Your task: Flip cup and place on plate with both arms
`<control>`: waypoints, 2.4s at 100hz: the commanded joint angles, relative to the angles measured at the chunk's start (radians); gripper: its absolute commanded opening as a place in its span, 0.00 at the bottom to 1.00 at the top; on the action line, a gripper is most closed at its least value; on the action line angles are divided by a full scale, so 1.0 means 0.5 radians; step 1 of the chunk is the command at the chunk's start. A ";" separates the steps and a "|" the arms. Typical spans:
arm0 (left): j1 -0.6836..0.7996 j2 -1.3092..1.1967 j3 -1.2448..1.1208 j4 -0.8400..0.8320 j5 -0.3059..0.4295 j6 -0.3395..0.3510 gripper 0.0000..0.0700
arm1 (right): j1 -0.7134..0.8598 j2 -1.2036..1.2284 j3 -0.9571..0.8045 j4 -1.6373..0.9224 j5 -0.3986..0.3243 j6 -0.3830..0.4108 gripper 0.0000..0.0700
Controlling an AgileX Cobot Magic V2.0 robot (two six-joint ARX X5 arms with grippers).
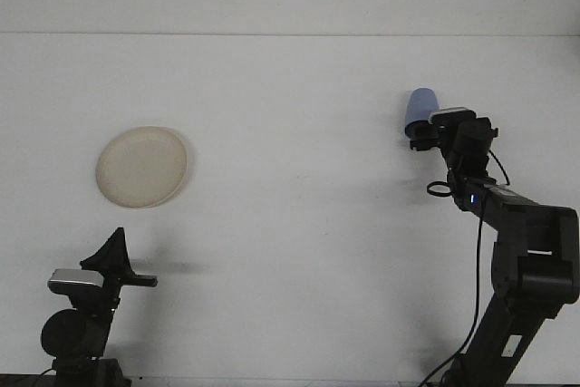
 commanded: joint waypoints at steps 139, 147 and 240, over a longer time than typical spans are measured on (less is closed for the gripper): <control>-0.002 -0.002 -0.038 0.024 -0.003 -0.004 0.02 | 0.775 -1.366 0.352 -2.709 -0.905 0.340 0.00; -0.002 -0.002 -0.038 0.025 -0.003 -0.004 0.02 | 0.995 -1.266 0.509 -2.985 -0.719 0.246 0.00; -0.002 -0.002 -0.037 0.026 -0.002 -0.640 0.02 | 1.994 -0.134 1.295 -3.832 -0.041 0.094 0.00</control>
